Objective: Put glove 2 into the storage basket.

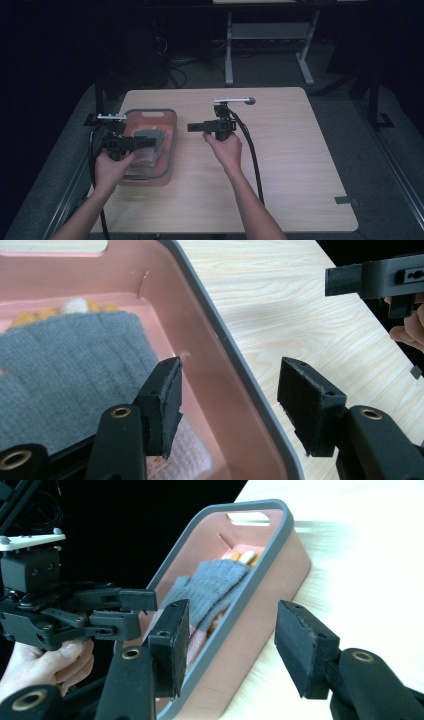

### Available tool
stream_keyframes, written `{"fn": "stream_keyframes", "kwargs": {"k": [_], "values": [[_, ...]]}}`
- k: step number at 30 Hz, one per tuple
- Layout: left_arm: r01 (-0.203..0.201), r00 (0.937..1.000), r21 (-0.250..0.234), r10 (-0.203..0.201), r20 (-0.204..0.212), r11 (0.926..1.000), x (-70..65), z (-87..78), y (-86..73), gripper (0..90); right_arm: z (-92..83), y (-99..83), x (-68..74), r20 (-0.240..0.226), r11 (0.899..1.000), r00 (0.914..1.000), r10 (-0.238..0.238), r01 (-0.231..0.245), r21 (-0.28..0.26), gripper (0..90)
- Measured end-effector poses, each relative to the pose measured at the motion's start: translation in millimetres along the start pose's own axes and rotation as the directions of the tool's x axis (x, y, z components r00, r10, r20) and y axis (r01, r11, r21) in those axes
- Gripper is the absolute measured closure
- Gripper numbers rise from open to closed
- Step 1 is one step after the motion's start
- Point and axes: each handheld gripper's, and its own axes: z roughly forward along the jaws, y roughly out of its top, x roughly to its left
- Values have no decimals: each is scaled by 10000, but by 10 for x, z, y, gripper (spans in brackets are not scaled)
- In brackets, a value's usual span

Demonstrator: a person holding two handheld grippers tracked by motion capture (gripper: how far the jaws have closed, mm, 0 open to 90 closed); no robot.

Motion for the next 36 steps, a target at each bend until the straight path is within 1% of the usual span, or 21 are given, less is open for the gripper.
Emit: {"fn": "stream_keyframes", "kwargs": {"k": [1,6,11,13,16,21,24,26,27,32,36], "values": [[-5,10000,-11,6,36,10000,-11,9,5,427,-9,-2,-12,35,10000,10000,-35,35,-4,474],[-182,9998,12,182,30,9998,-79,40,22,408,-92,-3,-93,136,9999,9998,137,-136,-44,457],[-279,9993,-12,279,257,9996,-162,101,49,391,-198,-25,-175,322,9997,9992,217,-214,-93,440],[-301,9991,21,300,305,9995,-202,132,60,384,-248,-40,-205,401,9995,9989,260,-252,-196,440],[-455,9981,49,453,416,9990,-259,179,75,381,-329,-61,-252,490,9990,9981,372,-359,-279,436],[-582,9965,94,576,606,9983,-362,246,92,373,-437,-89,-315,648,9985,9970,417,-392,-391,431],[-668,9955,117,658,680,9977,-411,280,108,371,-521,-108,-350,773,9978,9956,523,-490,-442,427],[-695,9951,102,686,716,9975,-447,302,117,370,-578,-119,-375,796,9975,9956,504,-463,-527,426],[-762,9944,121,751,744,9970,-466,315,123,370,-602,-123,-381,813,9972,9952,553,-508,-557,426],[-836,9926,192,816,897,9963,-548,377,131,366,-724,-160,-455,925,9955,9934,682,-616,-721,422],[-1003,9894,243,971,1082,9947,-641,435,139,364,-819,-208,-519,1024,9942,9917,784,-701,-817,419]]}}
